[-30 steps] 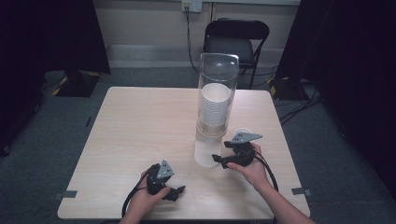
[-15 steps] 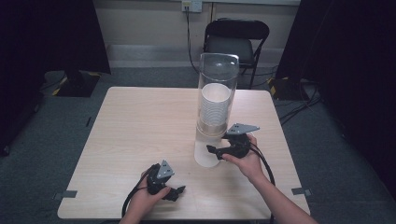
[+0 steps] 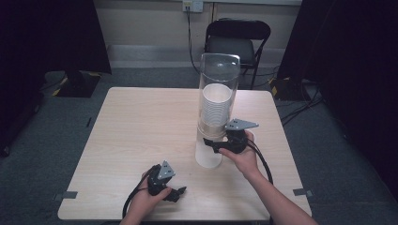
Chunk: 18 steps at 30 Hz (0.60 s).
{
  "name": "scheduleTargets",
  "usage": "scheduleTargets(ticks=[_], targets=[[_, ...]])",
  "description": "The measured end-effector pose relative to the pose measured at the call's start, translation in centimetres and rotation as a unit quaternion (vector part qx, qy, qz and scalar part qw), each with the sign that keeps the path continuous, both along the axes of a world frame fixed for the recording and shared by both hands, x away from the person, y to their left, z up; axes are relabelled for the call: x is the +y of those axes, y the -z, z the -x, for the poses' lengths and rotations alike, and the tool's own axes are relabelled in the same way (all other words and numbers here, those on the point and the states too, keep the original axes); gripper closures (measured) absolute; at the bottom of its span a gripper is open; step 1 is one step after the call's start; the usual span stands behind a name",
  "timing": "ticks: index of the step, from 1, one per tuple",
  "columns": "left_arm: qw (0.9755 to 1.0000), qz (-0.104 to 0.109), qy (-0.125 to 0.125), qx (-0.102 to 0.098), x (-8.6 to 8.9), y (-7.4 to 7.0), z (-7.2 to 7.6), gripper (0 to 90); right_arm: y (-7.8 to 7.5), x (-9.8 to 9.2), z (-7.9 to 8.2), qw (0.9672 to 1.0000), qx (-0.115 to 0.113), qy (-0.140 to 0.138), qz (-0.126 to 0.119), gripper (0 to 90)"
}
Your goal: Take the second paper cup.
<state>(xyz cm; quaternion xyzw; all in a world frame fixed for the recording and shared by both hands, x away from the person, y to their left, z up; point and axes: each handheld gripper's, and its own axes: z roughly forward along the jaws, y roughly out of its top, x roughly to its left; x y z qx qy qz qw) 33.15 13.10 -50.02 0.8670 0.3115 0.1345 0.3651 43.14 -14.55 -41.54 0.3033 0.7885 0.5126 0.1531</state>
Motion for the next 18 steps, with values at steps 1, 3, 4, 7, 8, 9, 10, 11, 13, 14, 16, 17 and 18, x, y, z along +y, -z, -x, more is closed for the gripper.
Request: scheduleTargets(ticks=[1,3,4,7,8,9,10,11,13,14,16,17,18], targets=[[1.0,0.0,0.0,0.0,0.0,0.0,0.0,9.0,0.1,0.0,-0.1,1.0,-0.001,-0.001,-0.004,33.3],[1.0,0.0,0.0,0.0,0.0,0.0,0.0,9.0,0.2,-0.1,0.0,1.0,-0.008,-0.006,-0.001,34.5],[1.0,0.001,0.0,0.0,0.0,0.0,0.0,9.0,0.3,-0.2,0.0,0.9999,-0.009,-0.006,-0.003,34.8],[1.0,0.001,-0.001,-0.001,0.0,0.0,0.0,9.0,0.7,-0.3,0.1,0.9998,-0.014,-0.004,-0.012,35.3],[1.0,0.003,0.001,0.001,0.0,0.0,0.0,9.0,0.8,-0.2,0.2,0.9997,-0.018,-0.005,-0.015,35.5],[1.0,0.002,0.001,0.001,0.0,0.0,0.0,9.0,1.1,-0.3,0.2,0.9996,-0.023,-0.006,-0.017,35.8],[1.0,0.002,0.001,0.001,0.0,0.0,0.0,9.0,1.2,-0.3,0.2,0.9995,-0.026,-0.005,-0.017,36.0],[1.0,0.004,0.001,0.0,0.0,0.1,0.0,9.0,1.1,-0.2,0.4,0.9995,-0.028,-0.003,-0.012,36.1],[1.0,0.003,0.001,0.0,0.0,0.0,0.0,9.0,1.4,-0.3,0.6,0.9993,-0.035,-0.001,-0.016,36.3],[1.0,0.003,0.001,0.001,0.0,0.0,0.0,9.0,1.4,-0.3,0.6,0.9993,-0.034,-0.001,-0.015,36.3],[1.0,0.004,0.0,0.0,0.0,0.1,0.0,9.0,1.4,-0.2,0.5,0.9993,-0.034,0.002,-0.016,36.4],[1.0,0.005,0.0,0.001,0.0,0.1,0.0,9.0,1.3,-0.2,0.5,0.9994,-0.032,0.001,-0.014,36.4],[1.0,0.0,-0.001,0.0,0.0,0.0,0.0,9.0,1.4,-0.2,0.6,0.9993,-0.033,0.003,-0.014,36.4]])
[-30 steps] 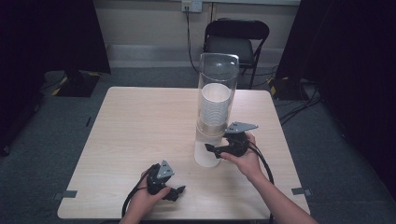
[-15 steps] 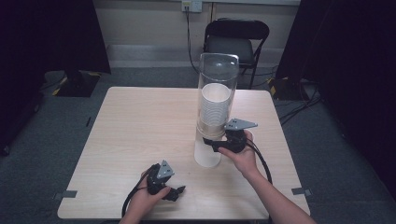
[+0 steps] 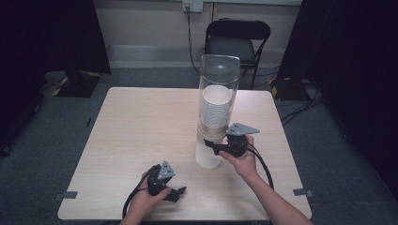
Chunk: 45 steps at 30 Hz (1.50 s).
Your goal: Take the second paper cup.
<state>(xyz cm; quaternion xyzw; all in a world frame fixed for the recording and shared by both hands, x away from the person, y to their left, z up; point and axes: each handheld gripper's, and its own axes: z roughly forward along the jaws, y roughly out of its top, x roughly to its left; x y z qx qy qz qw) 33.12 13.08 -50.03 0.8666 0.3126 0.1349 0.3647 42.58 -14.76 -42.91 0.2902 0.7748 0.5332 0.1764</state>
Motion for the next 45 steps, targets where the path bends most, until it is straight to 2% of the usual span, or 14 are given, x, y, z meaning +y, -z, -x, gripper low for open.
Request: scheduleTargets(ticks=[10,11,12,13,14,16,17,21,25,35,37,39,43,45], targets=[[1.0,0.007,0.001,0.0,0.0,0.1,0.0,9.0,0.3,0.1,0.0,1.0,0.004,-0.003,0.008,37.3],[1.0,0.008,0.002,-0.001,0.0,0.1,0.0,9.0,1.3,0.3,0.0,0.9985,0.02,0.001,0.051,37.4],[1.0,0.008,0.002,-0.001,0.0,0.1,0.0,9.0,3.2,0.1,0.0,0.9944,0.055,-0.003,0.091,37.4],[1.0,0.002,0.0,0.001,0.0,0.0,0.0,9.0,5.5,-0.2,0.4,0.9929,0.068,-0.003,0.097,37.3],[1.0,0.003,0.0,0.0,0.0,0.0,0.0,8.9,6.8,-0.5,0.9,0.9932,0.087,0.007,0.078,37.1],[1.0,0.002,0.005,0.001,0.0,0.0,0.0,7.9,6.4,-0.2,1.5,0.9959,0.066,0.003,0.061,36.9],[1.0,0.0,0.006,0.002,0.0,0.0,-0.1,7.5,6.1,-0.1,1.3,0.9949,0.063,0.004,0.079,36.7],[1.0,-0.001,0.007,0.001,0.0,0.0,-0.1,7.4,5.5,-0.3,1.1,0.9928,0.074,-0.002,0.095,36.4],[1.0,-0.003,0.008,0.001,0.0,0.0,0.0,7.3,6.2,-0.6,1.8,0.9894,0.094,-0.02,0.109,36.3],[1.0,-0.001,0.003,0.0,0.0,0.0,0.0,7.2,5.2,-2.9,3.7,0.9889,0.09,-0.041,0.111,36.0],[1.0,-0.003,-0.005,0.0,0.0,0.0,0.0,7.4,5.1,-3.2,4.2,0.9898,0.086,-0.044,0.105,36.0],[0.9998,0.013,-0.013,-0.003,0.0,0.1,0.0,9.9,5.2,-3.4,4.7,0.9906,0.087,-0.05,0.093,35.9],[0.9977,0.041,-0.053,0.011,0.4,-0.1,-0.4,15.8,5.4,-2.9,5.7,0.9894,0.08,-0.072,0.097,35.7],[0.9967,0.039,-0.07,0.01,0.6,-0.2,-0.6,16.2,5.4,-2.3,6.1,0.9884,0.078,-0.085,0.098,35.7]])
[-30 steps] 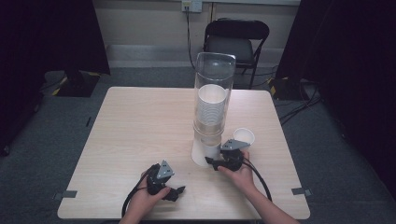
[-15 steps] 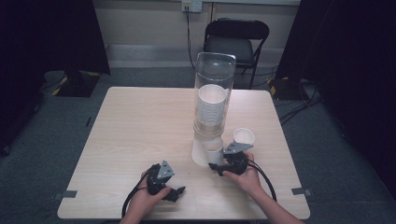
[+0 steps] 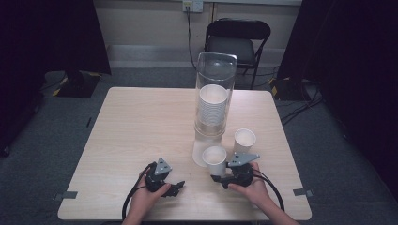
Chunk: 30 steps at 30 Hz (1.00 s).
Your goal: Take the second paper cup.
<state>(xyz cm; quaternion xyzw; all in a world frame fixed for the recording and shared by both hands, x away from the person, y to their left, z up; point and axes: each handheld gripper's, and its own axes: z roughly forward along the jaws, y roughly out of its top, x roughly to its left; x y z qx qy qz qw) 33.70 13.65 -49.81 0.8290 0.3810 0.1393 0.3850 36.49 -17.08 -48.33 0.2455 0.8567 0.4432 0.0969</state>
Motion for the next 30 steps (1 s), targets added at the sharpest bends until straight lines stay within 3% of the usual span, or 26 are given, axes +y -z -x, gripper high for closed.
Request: scheduleTargets(ticks=[5,7,9,11,13,18,27,30], targets=[[0.9996,0.005,-0.025,-0.011,-0.3,-0.5,-0.1,16.2,0.3,1.3,0.8,0.9995,0.006,-0.03,0.004,35.5],[0.9993,0.019,-0.028,-0.013,-0.6,-0.9,0.0,16.2,0.2,1.7,1.0,0.9993,0.004,-0.037,0.006,35.5],[0.9994,0.021,-0.023,-0.014,-0.7,-1.0,0.0,16.3,0.2,2.0,1.1,0.9991,0.002,-0.042,0.004,35.4],[0.9989,0.041,-0.02,-0.015,-1.0,-1.2,0.1,16.4,0.2,2.3,1.2,0.9989,0.003,-0.047,0.001,35.4],[0.9989,0.044,-0.007,-0.015,-1.1,-1.3,0.1,16.7,0.2,2.7,1.4,0.9984,0.001,-0.056,0.007,35.3],[0.999,0.04,0.01,-0.018,-1.6,-1.4,0.4,17.0,0.3,3.1,1.5,0.9975,-0.003,-0.068,0.016,35.2],[0.9977,0.055,0.006,-0.04,-2.0,-1.9,0.5,17.9,0.6,4.2,1.9,0.9946,0.003,-0.097,0.036,34.2],[0.998,0.047,0.01,-0.042,-2.0,-2.0,0.6,18.0,0.7,4.3,1.8,0.9949,-0.004,-0.092,0.04,31.3]])
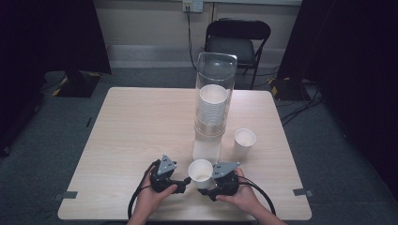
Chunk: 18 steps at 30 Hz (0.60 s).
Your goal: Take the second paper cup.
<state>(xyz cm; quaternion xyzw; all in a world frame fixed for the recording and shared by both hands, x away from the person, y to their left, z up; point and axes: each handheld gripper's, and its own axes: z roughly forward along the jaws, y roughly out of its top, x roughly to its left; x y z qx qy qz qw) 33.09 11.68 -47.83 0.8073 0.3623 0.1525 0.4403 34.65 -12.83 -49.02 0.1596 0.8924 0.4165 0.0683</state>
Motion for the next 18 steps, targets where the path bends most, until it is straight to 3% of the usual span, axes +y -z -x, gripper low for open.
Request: scheduleTargets(ticks=[5,10,13,14,18], targets=[[0.9999,-0.008,0.008,-0.003,-0.2,0.2,0.0,18.2,0.1,-0.1,-0.2,0.9999,0.007,0.007,0.003,28.7],[0.9998,-0.02,0.009,0.003,-0.3,0.3,0.1,18.1,-0.1,-0.3,-0.2,0.9999,0.001,0.016,-0.001,22.6],[0.9995,-0.028,0.012,0.009,-0.3,0.5,0.1,17.9,0.0,-0.7,-0.3,0.9996,0.004,0.028,-0.007,20.7],[0.9992,-0.036,0.016,0.006,-0.2,0.5,0.1,17.7,0.1,-0.9,-0.3,0.9994,0.014,0.032,-0.006,18.9],[0.9989,-0.041,0.014,0.014,0.2,0.8,0.0,17.7,-0.1,-1.4,-0.3,0.9995,0.012,0.031,-0.002,18.0]])
